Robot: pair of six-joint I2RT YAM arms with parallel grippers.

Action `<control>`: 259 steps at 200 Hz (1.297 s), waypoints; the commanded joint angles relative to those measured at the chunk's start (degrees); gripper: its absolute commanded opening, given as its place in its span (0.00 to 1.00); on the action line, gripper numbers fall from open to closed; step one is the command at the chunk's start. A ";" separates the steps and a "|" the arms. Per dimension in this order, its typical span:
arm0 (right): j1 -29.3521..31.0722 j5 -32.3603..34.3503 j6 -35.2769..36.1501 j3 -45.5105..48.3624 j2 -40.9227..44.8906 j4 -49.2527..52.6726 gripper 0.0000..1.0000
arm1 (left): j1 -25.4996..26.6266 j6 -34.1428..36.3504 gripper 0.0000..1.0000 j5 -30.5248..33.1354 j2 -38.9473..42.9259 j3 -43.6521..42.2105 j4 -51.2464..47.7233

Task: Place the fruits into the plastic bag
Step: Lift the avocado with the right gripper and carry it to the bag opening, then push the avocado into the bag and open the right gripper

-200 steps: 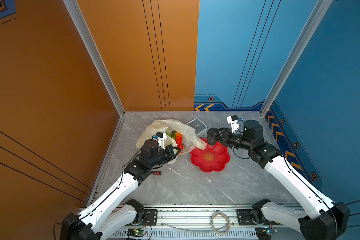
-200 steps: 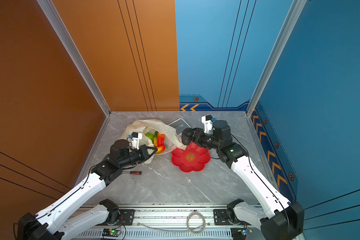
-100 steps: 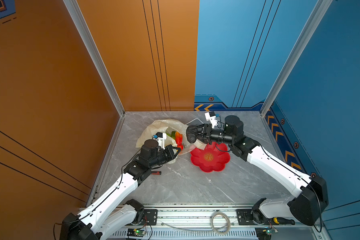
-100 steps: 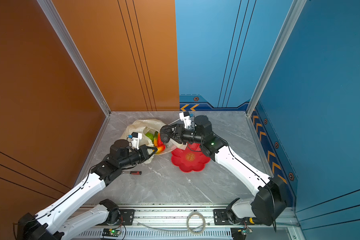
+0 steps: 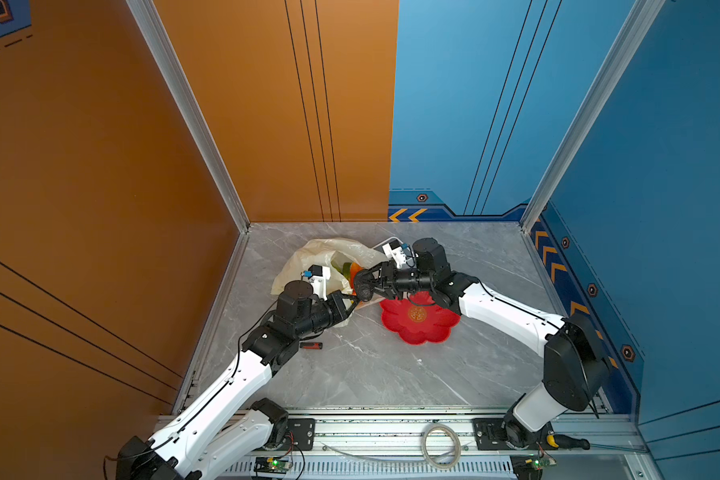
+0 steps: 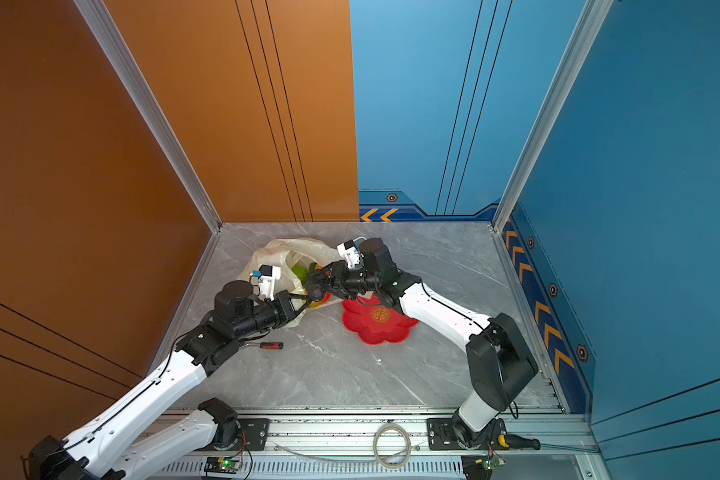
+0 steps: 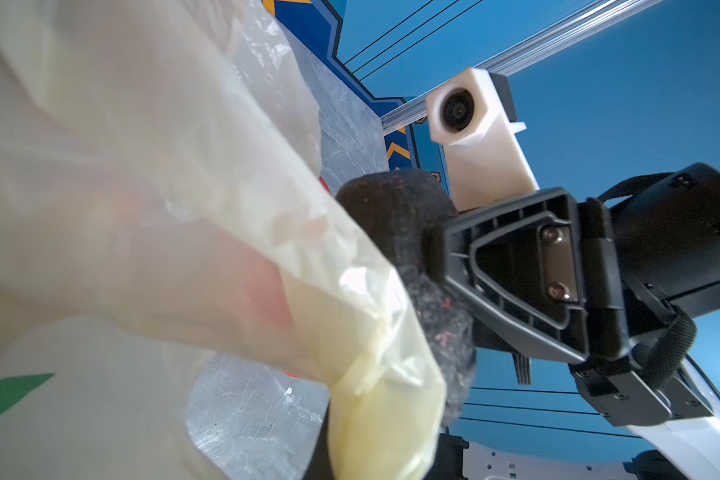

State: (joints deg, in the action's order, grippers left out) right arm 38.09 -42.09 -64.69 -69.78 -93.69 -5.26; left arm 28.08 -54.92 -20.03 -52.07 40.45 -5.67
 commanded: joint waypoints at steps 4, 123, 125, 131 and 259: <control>-0.03 -1.60 4.27 -3.30 -2.19 3.91 0.43 | 0.05 0.95 0.00 -0.40 0.83 1.98 0.22; 1.09 -2.54 6.06 -18.39 -20.66 9.29 0.43 | 0.06 1.56 0.00 -1.28 -0.09 3.93 -0.05; 1.17 -2.51 6.11 -18.78 -20.96 9.50 0.43 | 0.05 1.56 0.00 -1.31 -0.14 3.98 -0.06; 1.36 -2.17 6.19 -20.12 -22.00 10.07 0.43 | 0.05 1.57 0.00 -1.35 -0.21 3.94 0.00; 1.73 8.43 2.41 -32.11 -33.27 11.21 0.60 | -0.04 0.69 0.00 -1.03 0.21 0.91 1.94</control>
State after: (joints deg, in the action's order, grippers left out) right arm 39.77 -35.05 -60.95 -99.20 -126.04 6.98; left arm 28.08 -54.92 -20.03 -52.60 42.13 -5.32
